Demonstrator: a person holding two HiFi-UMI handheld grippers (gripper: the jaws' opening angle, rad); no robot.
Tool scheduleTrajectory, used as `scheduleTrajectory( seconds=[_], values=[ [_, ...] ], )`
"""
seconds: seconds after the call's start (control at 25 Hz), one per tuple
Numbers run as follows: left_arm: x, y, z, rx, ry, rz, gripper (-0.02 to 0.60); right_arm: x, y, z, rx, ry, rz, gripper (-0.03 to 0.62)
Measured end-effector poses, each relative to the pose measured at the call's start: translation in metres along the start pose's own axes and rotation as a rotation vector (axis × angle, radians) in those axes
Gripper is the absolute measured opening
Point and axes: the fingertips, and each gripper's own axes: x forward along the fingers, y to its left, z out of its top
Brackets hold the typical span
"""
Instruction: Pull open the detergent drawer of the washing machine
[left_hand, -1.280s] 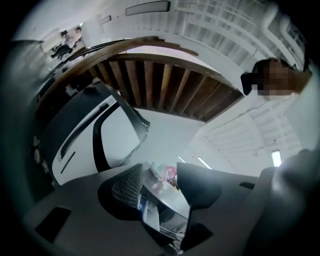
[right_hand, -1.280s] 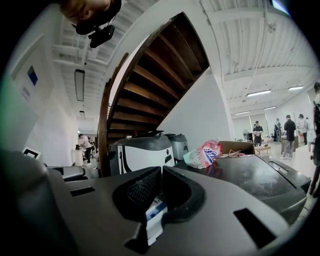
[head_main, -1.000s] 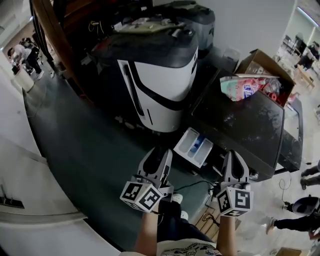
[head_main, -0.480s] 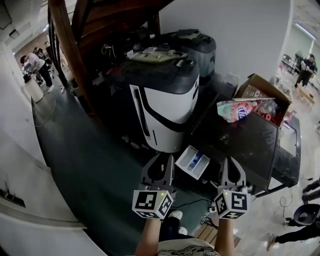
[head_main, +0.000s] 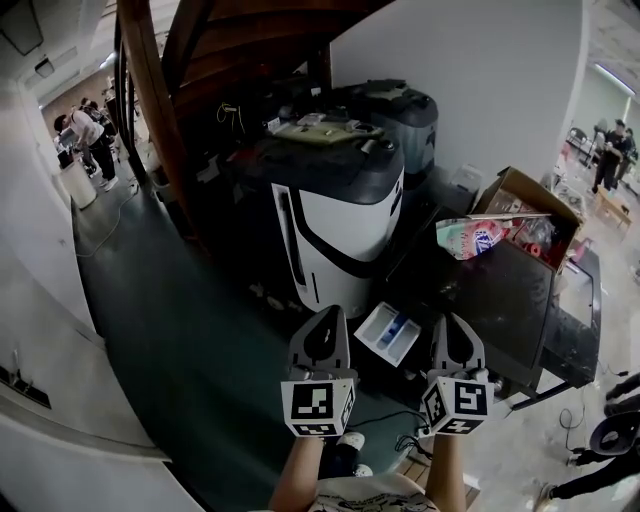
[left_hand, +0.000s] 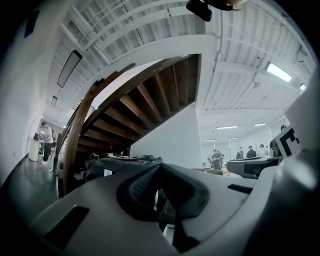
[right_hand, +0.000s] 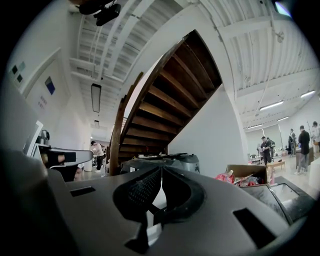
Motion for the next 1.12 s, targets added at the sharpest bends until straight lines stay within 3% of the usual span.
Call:
scheduleTrajectory(
  seconds=[0.32,1.12],
  values=[
    [-0.004,-0.007,0.007,0.033,-0.006,-0.002,0.014,-0.005,0.004,0.009,-0.017,-0.018,0.017,0.017],
    [0.004,-0.013,0.003,0.023,0.002,-0.001,0.014,-0.003,-0.007,0.001,-0.023,-0.003,0.007,0.014]
  ],
)
